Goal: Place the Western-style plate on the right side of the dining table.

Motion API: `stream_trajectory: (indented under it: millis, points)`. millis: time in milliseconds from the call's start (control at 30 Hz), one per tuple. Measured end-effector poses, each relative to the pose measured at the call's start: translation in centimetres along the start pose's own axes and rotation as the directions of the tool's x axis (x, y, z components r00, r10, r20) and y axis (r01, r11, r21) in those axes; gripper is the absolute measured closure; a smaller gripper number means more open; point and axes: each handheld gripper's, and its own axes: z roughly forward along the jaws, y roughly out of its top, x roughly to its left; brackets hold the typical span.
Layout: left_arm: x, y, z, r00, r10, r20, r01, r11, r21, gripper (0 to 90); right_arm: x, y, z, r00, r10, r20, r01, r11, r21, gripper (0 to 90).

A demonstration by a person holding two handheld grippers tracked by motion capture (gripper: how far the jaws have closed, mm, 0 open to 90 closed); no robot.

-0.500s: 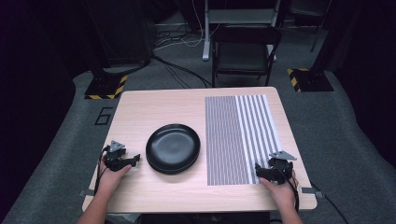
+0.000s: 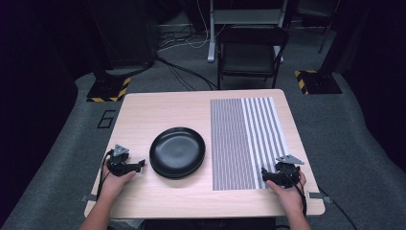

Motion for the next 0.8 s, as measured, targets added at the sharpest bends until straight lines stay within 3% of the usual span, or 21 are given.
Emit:
stream_trajectory:
  millis: [367, 567, 600, 800]
  points:
    - [0.0, 0.0, -0.1, 1.0000, -0.006, -0.007, 0.006, 1.0000, 0.000, 19.2, 0.0, 0.0, 0.0, 1.0000, -0.001, 0.000, 0.001, 1.000, 0.000, 10.5]
    - [0.2, -0.1, -0.5, 0.9980, -0.062, -0.013, 0.061, 0.9980, -0.017, 29.2, 0.0, 0.1, -0.2, 1.0000, -0.002, -0.006, 0.002, 1.000, 0.017, 13.3]
    - [0.3, 0.1, -0.8, 0.9951, -0.098, -0.007, 0.098, 0.9951, 0.004, 38.1, 0.0, 0.3, -0.4, 0.9999, -0.002, -0.011, 0.003, 1.000, 0.031, 18.8]
    - [0.2, 0.3, -1.3, 0.9924, -0.123, 0.006, 0.122, 0.9921, 0.027, 44.5, 0.5, 0.8, -1.2, 0.9992, -0.010, -0.038, 0.011, 1.000, 0.025, 31.8]
